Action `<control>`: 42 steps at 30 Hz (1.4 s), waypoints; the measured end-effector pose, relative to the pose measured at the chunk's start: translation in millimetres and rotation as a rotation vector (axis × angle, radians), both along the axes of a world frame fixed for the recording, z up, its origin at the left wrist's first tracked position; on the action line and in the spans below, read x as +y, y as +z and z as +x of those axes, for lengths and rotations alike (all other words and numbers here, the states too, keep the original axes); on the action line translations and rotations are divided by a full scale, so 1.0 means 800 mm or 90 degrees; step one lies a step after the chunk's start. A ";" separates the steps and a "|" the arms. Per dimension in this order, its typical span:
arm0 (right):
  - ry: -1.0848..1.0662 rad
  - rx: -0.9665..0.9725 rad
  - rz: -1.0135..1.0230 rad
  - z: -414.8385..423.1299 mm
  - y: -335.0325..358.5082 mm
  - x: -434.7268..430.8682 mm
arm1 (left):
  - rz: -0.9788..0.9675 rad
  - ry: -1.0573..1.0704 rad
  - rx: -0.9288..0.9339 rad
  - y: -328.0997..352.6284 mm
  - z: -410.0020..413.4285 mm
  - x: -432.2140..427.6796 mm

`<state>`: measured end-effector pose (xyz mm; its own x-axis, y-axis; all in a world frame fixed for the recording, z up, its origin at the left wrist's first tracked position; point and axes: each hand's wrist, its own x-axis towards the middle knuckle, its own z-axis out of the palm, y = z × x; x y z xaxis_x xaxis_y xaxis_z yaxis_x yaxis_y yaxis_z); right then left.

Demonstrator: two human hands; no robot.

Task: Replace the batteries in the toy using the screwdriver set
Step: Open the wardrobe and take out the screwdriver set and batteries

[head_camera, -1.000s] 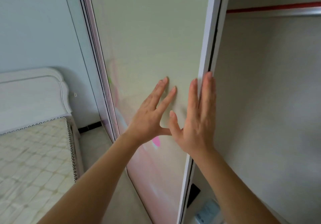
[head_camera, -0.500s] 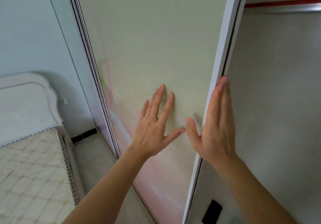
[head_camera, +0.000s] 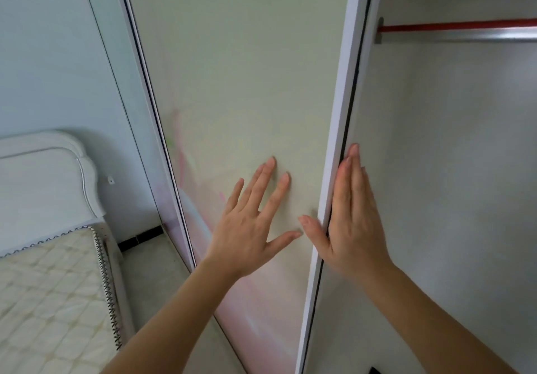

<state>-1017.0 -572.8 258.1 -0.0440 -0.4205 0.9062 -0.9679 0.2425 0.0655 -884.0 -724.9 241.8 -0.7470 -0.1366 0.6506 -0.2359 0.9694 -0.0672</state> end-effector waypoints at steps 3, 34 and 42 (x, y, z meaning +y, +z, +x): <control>0.001 -0.016 0.008 -0.001 -0.001 -0.018 | 0.005 -0.004 -0.007 0.002 -0.002 -0.017; -0.064 -0.028 0.168 -0.011 0.002 -0.071 | 0.050 0.057 0.013 -0.010 0.027 -0.019; -0.152 -0.161 0.224 -0.010 -0.130 0.074 | 0.115 -0.044 -0.048 -0.117 0.025 0.084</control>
